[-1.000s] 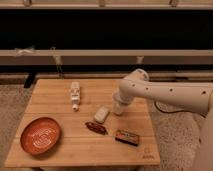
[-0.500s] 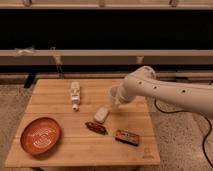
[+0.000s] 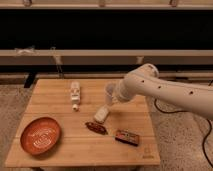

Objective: Pick up the ceramic cup

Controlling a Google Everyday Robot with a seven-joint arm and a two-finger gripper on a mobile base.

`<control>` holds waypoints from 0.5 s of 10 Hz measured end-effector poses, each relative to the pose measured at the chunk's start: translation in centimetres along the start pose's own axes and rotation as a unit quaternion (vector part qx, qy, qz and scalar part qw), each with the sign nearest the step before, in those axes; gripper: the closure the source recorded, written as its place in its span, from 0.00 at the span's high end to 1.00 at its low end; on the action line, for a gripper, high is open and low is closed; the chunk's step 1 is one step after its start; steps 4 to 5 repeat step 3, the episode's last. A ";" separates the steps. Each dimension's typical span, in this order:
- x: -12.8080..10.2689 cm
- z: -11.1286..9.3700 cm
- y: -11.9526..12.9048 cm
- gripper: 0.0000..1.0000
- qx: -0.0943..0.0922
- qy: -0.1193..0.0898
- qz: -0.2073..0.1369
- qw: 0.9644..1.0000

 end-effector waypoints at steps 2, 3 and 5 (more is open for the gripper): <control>0.4 -0.1 0.0 0.00 0.003 0.003 -0.006 1.000; 0.3 -0.1 0.0 0.00 0.003 0.003 -0.005 1.000; 0.3 -0.1 0.0 0.00 0.003 0.003 -0.005 1.000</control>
